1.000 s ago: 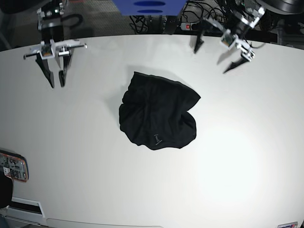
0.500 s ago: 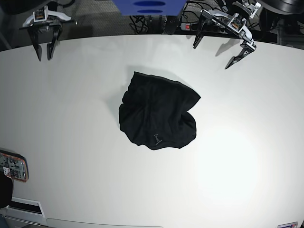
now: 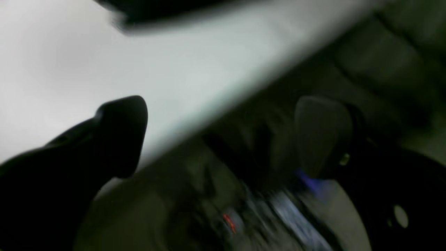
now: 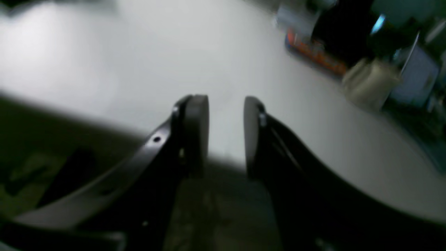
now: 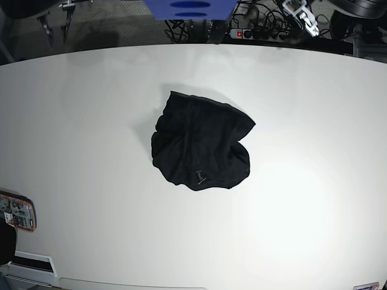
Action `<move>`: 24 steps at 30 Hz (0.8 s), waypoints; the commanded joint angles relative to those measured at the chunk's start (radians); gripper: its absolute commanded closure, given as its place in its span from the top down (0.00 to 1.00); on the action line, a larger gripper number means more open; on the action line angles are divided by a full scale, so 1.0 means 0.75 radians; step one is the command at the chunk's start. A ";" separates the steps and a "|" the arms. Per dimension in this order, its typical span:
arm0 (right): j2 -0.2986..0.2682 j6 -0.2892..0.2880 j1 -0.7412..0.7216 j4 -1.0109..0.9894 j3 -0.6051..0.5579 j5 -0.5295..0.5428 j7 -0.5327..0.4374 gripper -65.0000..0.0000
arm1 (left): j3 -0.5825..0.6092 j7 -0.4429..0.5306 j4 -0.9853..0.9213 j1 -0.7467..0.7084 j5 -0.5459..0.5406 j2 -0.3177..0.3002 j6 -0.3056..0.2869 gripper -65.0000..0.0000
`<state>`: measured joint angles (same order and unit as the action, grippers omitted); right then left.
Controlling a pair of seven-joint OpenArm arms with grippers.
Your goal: Fold the T-shirt properly
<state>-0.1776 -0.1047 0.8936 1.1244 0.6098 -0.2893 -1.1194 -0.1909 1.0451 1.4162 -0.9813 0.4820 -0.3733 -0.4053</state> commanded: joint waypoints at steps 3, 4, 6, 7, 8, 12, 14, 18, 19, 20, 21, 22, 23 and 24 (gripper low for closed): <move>-0.012 0.004 0.031 -0.035 0.002 0.027 -0.043 0.25 | -0.006 0.040 -0.028 -0.078 0.011 -0.041 0.003 1.00; -0.012 0.004 0.033 -0.062 0.002 0.027 -0.043 0.25 | -0.004 0.040 -0.042 -0.102 0.019 -0.045 0.003 1.00; -0.012 0.004 0.049 -0.127 0.000 0.027 -0.045 0.25 | 0.000 0.040 -0.077 -0.133 0.040 -0.048 0.003 1.00; -0.012 0.004 0.053 -0.154 0.000 0.027 -0.045 0.25 | 0.008 0.040 -0.099 -0.131 0.048 -0.048 0.003 1.00; -0.012 0.004 0.051 -0.181 0.000 0.027 -0.045 0.25 | 0.014 0.040 -0.138 -0.131 0.050 -0.050 0.003 1.00; -0.012 0.006 0.047 -0.361 0.000 0.033 -0.045 0.25 | 0.051 0.040 -0.347 -0.086 0.078 -0.078 0.003 1.00; -0.012 0.006 0.047 -0.465 0.000 0.045 -0.045 0.25 | 0.104 0.040 -0.388 -0.057 0.066 -0.099 0.003 1.00; -0.012 0.006 -0.053 -0.696 0.000 0.092 -0.045 0.25 | 0.182 0.029 -0.535 0.070 0.060 -0.095 0.003 1.00; -0.012 0.006 -0.100 -0.749 0.000 0.092 -0.043 0.25 | 0.200 0.029 -0.615 0.133 0.060 -0.095 0.003 1.00; -0.014 0.006 -0.145 -0.794 0.000 0.092 -0.043 0.25 | 0.213 0.029 -0.695 0.186 0.060 -0.095 0.003 1.00; -0.014 0.006 -0.194 -0.850 0.000 0.092 -0.043 0.25 | 0.231 0.029 -0.797 0.254 0.060 -0.095 0.003 1.00; -0.016 0.006 -0.229 -0.899 0.000 0.092 -0.043 0.25 | 0.252 0.032 -0.873 0.309 0.060 -0.095 0.003 1.00; -0.018 0.006 -0.268 -0.952 0.000 0.092 -0.043 0.25 | 0.282 0.034 -0.950 0.366 0.060 -0.095 0.003 1.00; -0.018 0.006 -0.294 -0.995 0.000 0.092 -0.043 0.25 | 0.309 0.034 -0.999 0.401 0.060 -0.088 0.003 1.00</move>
<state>-0.1799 -0.1043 0.6201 0.3843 0.6048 -0.2359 -1.1301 0.0418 1.0416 0.6575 -0.6613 0.5346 -0.4377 -0.4004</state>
